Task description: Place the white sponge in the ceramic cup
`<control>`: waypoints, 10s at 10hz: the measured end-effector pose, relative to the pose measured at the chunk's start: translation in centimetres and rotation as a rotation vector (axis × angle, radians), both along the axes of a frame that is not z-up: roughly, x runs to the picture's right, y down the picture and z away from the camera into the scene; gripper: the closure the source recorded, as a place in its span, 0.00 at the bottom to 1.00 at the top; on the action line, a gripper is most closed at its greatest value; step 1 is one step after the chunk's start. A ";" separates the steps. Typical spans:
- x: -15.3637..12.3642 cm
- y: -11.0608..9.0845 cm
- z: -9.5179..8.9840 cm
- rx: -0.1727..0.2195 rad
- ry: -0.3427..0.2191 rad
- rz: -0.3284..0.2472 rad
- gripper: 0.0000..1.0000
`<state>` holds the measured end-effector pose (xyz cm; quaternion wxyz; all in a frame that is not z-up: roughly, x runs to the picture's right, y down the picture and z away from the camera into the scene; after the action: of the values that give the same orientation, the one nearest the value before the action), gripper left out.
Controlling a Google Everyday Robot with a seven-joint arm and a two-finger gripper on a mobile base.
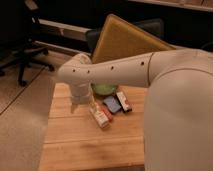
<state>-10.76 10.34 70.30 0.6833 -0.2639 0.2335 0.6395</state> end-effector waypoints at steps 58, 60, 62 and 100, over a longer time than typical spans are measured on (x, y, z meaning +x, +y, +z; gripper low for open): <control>13.9 -0.9 24.0 0.042 -0.220 -0.253 0.57; 14.0 -1.2 23.8 0.046 -0.219 -0.246 0.78; 14.1 -1.3 23.5 0.046 -0.219 -0.236 0.97; -6.7 -23.1 15.3 0.760 -0.917 -0.343 1.00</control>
<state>-17.42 -12.78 85.61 0.8532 -0.2089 -0.2891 0.3806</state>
